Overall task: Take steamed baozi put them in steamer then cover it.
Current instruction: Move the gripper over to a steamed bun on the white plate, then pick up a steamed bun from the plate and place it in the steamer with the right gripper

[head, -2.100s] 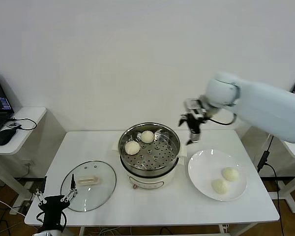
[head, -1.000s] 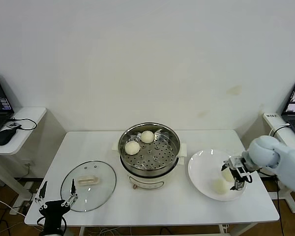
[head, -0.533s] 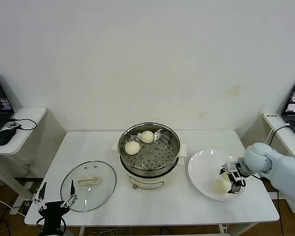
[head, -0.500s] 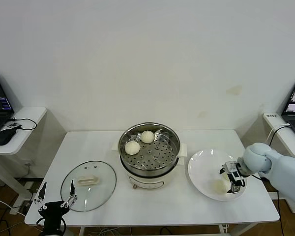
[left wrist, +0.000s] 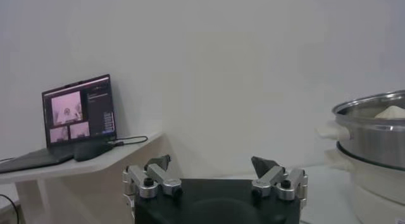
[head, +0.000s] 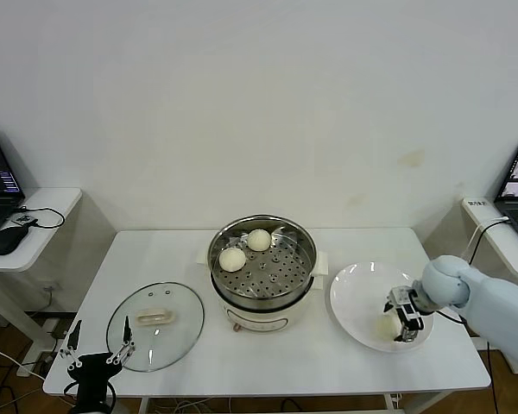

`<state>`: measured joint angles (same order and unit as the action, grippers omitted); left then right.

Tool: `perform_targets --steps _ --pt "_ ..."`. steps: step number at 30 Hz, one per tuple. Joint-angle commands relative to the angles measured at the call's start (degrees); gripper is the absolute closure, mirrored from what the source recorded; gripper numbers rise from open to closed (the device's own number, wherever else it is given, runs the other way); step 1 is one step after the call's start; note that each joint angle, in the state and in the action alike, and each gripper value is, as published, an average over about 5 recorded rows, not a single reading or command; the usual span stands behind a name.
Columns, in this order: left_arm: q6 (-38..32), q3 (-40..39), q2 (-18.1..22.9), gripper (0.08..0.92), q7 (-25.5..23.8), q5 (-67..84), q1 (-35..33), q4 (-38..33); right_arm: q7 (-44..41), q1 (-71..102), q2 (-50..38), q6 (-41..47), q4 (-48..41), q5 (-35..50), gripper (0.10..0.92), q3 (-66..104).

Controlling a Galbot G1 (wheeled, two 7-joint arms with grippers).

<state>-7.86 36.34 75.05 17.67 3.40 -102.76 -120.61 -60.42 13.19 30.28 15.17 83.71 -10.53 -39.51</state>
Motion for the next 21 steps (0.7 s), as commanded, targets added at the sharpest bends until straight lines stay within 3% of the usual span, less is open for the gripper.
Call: perform_targets --steps 1,9,21 --pt "0.0 0.0 0.0 0.177 0.0 -0.1 0.0 -0.1 -0.1 0.8 0.6 0.1 -0.5 -0.2 0.331 0.4" --pt "-0.1 0.1 0.1 0.177 0.1 -0.2 -0.1 -0.4 -0.1 0.8 1.0 -0.1 -0.6 -0.3 0.388 1.1" --pt "-0.2 0.3 0.1 0.177 0.2 -0.3 -0.1 -0.9 -1.4 -5.0 -1.4 -0.1 2.5 1.7 0.406 1.2"
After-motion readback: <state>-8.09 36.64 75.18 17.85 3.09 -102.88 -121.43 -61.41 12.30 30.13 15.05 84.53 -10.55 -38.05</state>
